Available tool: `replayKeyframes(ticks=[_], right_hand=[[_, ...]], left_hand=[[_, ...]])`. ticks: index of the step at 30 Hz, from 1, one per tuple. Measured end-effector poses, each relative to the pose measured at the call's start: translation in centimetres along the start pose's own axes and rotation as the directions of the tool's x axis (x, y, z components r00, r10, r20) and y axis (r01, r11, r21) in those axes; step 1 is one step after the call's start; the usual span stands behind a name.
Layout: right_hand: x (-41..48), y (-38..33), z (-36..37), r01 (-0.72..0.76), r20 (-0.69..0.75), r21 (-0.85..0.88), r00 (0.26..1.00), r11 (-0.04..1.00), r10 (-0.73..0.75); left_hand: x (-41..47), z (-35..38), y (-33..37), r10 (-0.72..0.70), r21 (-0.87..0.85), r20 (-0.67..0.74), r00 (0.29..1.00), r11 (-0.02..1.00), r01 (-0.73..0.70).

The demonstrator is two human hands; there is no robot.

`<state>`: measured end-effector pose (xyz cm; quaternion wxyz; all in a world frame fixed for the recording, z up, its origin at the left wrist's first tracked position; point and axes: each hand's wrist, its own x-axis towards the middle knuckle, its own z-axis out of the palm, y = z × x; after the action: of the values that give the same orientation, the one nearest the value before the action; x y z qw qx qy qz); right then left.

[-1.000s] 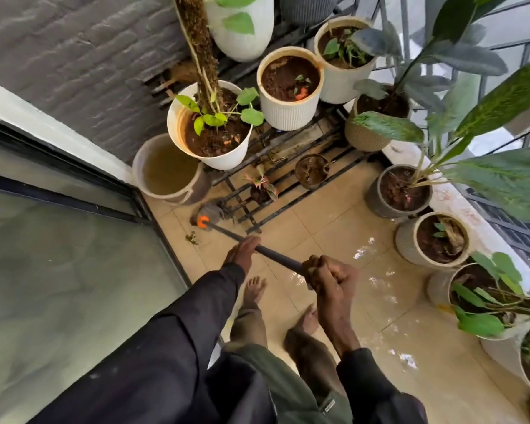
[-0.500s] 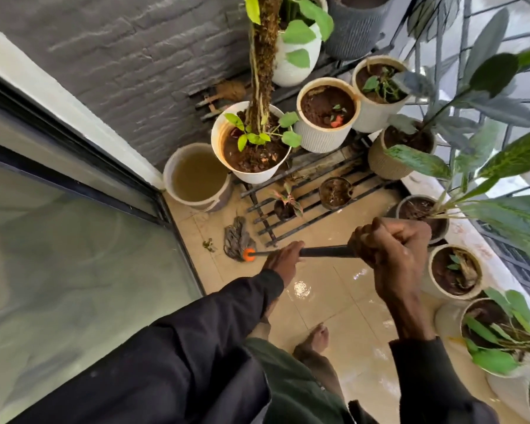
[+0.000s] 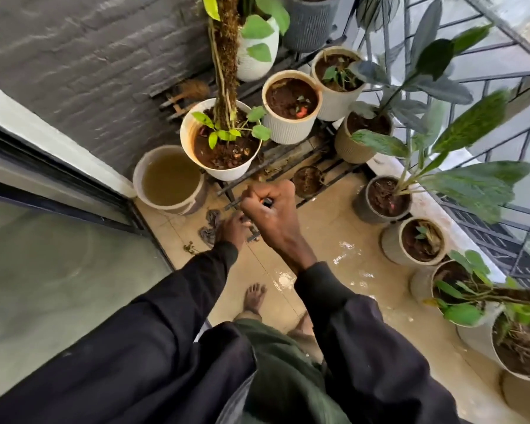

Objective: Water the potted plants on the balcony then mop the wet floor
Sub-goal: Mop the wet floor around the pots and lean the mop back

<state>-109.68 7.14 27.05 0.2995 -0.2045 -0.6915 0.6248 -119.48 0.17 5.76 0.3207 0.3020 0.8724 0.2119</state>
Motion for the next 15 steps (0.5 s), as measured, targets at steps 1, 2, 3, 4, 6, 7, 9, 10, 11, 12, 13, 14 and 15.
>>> replayKeyframes(ticks=[1,2,3,4,6,7,9,10,11,12,13,14,15], right_hand=[[0.2,-0.1,0.6,-0.002,0.013,-0.001,1.000,1.000,0.003],[0.5,-0.3,1.0,-0.009,0.023,0.000,1.000,1.000,0.009],[0.9,-0.6,1.3,-0.021,0.031,0.007,0.999,1.000,0.021],[1.5,-0.8,1.5,-0.032,0.033,0.012,0.999,0.999,0.031],[3.0,-1.7,1.8,-0.024,0.023,0.013,0.999,1.000,0.024],[3.8,-2.3,1.9,-0.012,0.015,0.027,1.000,1.000,0.012],[5.3,-3.7,2.4,0.021,-0.001,0.053,1.000,0.998,-0.021],[5.7,-4.2,2.6,0.038,-0.010,0.058,0.999,0.998,-0.037],[5.7,-4.7,3.1,0.054,-0.011,0.063,0.999,0.997,-0.054],[5.5,-4.9,3.5,0.066,-0.007,0.075,0.998,0.995,-0.065],[5.1,-5.2,4.0,0.071,-0.005,0.082,0.998,0.994,-0.070],[4.9,-5.2,4.5,0.069,-0.007,0.089,0.998,0.994,-0.069],[4.6,-5.3,5.0,0.065,-0.015,0.089,0.998,0.994,-0.064]], left_hand=[[1.0,-1.1,-0.2,0.020,-0.022,-0.003,1.000,1.000,-0.020],[1.8,-1.9,-0.3,0.041,-0.044,-0.002,0.999,0.998,-0.041],[2.3,-2.7,-0.5,0.046,-0.055,0.001,0.999,0.997,-0.046],[3.2,-2.9,-1.1,0.035,-0.094,-0.020,0.999,0.995,-0.037],[2.6,-4.7,0.0,0.009,-0.191,-0.058,0.998,0.981,-0.020],[1.6,-5.8,1.0,-0.003,-0.236,-0.058,0.998,0.972,-0.011],[0.0,-7.4,1.9,-0.006,-0.282,-0.018,1.000,0.959,0.001],[-0.4,-7.8,1.6,0.006,-0.270,-0.008,1.000,0.963,-0.008],[-0.9,-8.4,1.5,0.014,-0.240,-0.005,1.000,0.971,-0.015],[-1.6,-9.1,1.7,0.016,-0.215,0.001,1.000,0.977,-0.015],[-2.3,-9.8,1.9,0.023,-0.201,-0.009,1.000,0.979,-0.024],[-2.6,-10.1,1.9,0.029,-0.191,-0.024,0.999,0.981,-0.033],[-3.1,-10.2,2.0,0.036,-0.164,-0.039,0.999,0.986,-0.042]])
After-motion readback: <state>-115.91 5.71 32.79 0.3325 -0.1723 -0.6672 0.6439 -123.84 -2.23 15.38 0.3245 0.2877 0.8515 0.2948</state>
